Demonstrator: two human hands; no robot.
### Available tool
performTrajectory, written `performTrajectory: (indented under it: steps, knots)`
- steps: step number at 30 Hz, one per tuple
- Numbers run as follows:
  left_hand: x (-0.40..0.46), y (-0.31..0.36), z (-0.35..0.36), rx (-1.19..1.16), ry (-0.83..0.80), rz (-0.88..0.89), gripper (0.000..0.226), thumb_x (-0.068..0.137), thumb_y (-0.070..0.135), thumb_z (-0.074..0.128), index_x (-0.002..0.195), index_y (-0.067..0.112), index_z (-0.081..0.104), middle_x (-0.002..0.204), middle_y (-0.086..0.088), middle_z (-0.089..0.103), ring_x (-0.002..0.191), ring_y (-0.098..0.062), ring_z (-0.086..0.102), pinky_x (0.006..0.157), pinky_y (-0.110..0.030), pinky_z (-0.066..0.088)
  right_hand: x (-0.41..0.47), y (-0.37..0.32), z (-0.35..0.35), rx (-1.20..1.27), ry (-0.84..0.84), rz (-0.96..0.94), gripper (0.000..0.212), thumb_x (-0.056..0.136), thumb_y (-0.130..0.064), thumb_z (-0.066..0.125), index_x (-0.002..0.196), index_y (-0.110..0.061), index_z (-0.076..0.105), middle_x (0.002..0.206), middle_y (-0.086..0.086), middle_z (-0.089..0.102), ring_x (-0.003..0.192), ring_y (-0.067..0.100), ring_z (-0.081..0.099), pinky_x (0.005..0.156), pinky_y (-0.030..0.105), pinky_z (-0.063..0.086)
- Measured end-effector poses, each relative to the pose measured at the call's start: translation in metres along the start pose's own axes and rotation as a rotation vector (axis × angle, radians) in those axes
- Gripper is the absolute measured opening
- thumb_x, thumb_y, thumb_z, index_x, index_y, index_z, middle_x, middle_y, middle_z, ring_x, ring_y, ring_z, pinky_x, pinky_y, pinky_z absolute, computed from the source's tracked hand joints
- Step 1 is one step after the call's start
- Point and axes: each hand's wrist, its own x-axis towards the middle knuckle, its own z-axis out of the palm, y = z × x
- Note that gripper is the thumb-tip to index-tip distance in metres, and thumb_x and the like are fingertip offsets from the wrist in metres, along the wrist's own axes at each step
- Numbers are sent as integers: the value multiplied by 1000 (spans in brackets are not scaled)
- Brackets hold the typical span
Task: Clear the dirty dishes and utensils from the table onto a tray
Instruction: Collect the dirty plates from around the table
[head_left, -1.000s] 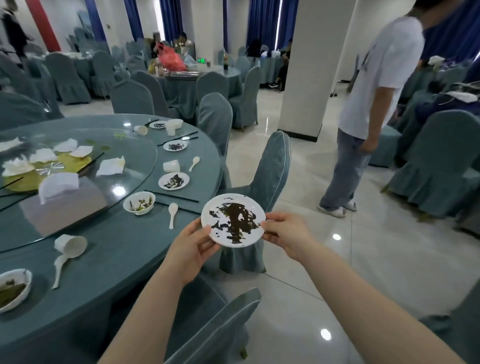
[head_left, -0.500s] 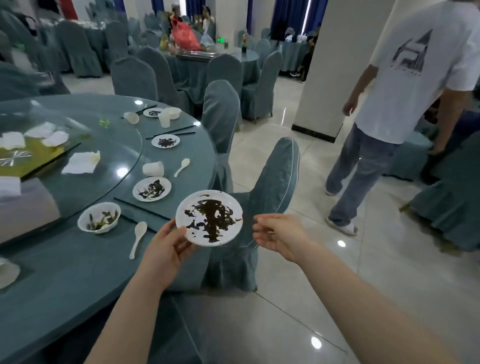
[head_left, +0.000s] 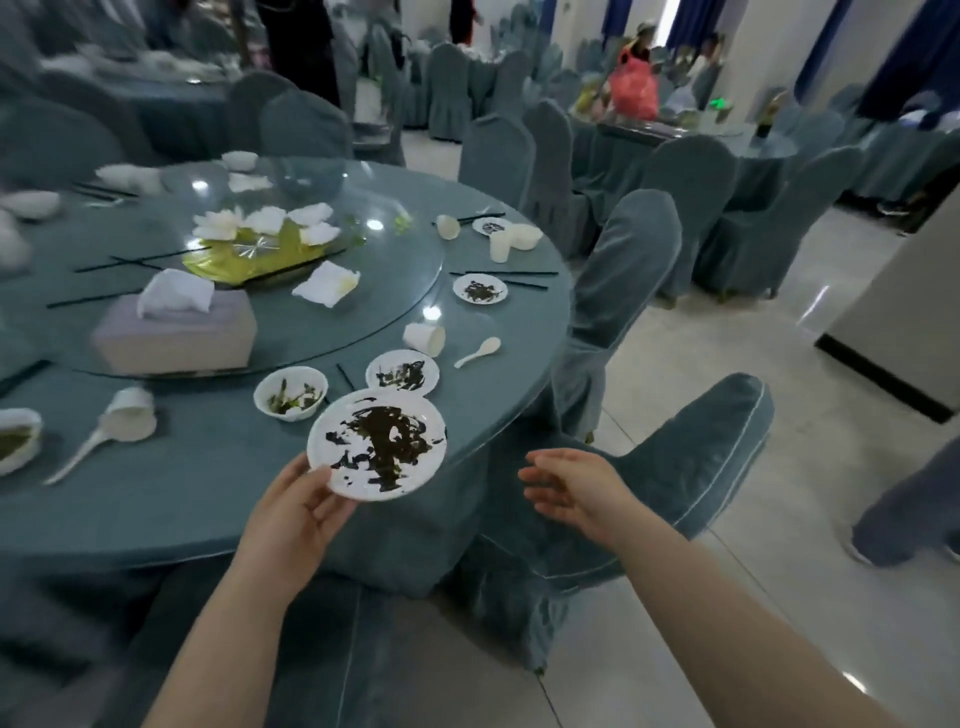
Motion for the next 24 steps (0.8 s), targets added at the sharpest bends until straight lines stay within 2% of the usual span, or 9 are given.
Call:
performTrajectory:
  steps: [3, 5, 7, 11, 15, 18, 21, 24]
  knots:
    - [8, 13, -13, -46, 102, 63, 20, 95, 5, 51, 108, 17, 60, 92, -6, 75, 79, -18, 73, 57, -24, 57, 37, -11, 25, -56, -82, 24, 12, 93, -17, 58, 103, -14, 65, 89, 6, 73, 76, 20, 67, 73, 32, 54]
    - [20, 20, -19, -67, 161, 102, 21, 95, 4, 50, 111, 15, 59, 95, -8, 74, 83, -19, 71, 58, -24, 58, 61, -18, 42, -91, -121, 40, 10, 92, -16, 59, 102, -14, 63, 85, 4, 72, 73, 18, 66, 69, 30, 53]
    - [36, 30, -24, -80, 170, 136, 24, 96, 4, 49, 116, 13, 58, 96, -9, 73, 86, -20, 70, 61, -25, 59, 86, -24, 57, -122, -134, 46, 9, 92, -15, 60, 100, -14, 62, 84, 4, 71, 71, 17, 64, 66, 28, 52]
    - [65, 48, -26, -91, 167, 179, 22, 96, 4, 48, 111, 14, 61, 94, -5, 75, 83, -16, 73, 63, -25, 59, 134, -29, 81, -154, -134, 95, 5, 92, -14, 60, 97, -15, 60, 86, 4, 69, 71, 17, 62, 66, 26, 51]
    - [85, 58, -28, -81, 173, 190, 23, 95, 3, 48, 112, 13, 60, 93, -5, 75, 81, -16, 72, 66, -25, 59, 176, -31, 98, -154, -110, 140, 8, 92, -12, 60, 100, -13, 57, 85, 7, 68, 69, 19, 62, 60, 25, 51]
    - [95, 63, -36, -88, 240, 193, 26, 95, 3, 48, 117, 13, 58, 93, -6, 74, 77, -16, 73, 65, -25, 59, 208, -28, 118, -169, -72, 211, 10, 92, -12, 60, 100, -11, 54, 81, 10, 66, 64, 21, 62, 59, 28, 50]
    - [107, 71, -42, -91, 285, 197, 31, 95, 3, 47, 125, 11, 54, 103, -12, 70, 76, -18, 72, 66, -26, 60, 246, -30, 137, -179, -60, 239, 16, 92, -14, 62, 102, -7, 53, 80, 13, 64, 61, 24, 60, 53, 30, 52]
    - [114, 73, -46, -87, 355, 184, 33, 95, 3, 48, 127, 11, 54, 106, -13, 68, 86, -23, 68, 64, -26, 60, 284, -36, 150, -172, 6, 241, 18, 90, -15, 65, 88, -2, 52, 86, 20, 63, 58, 28, 60, 41, 26, 52]
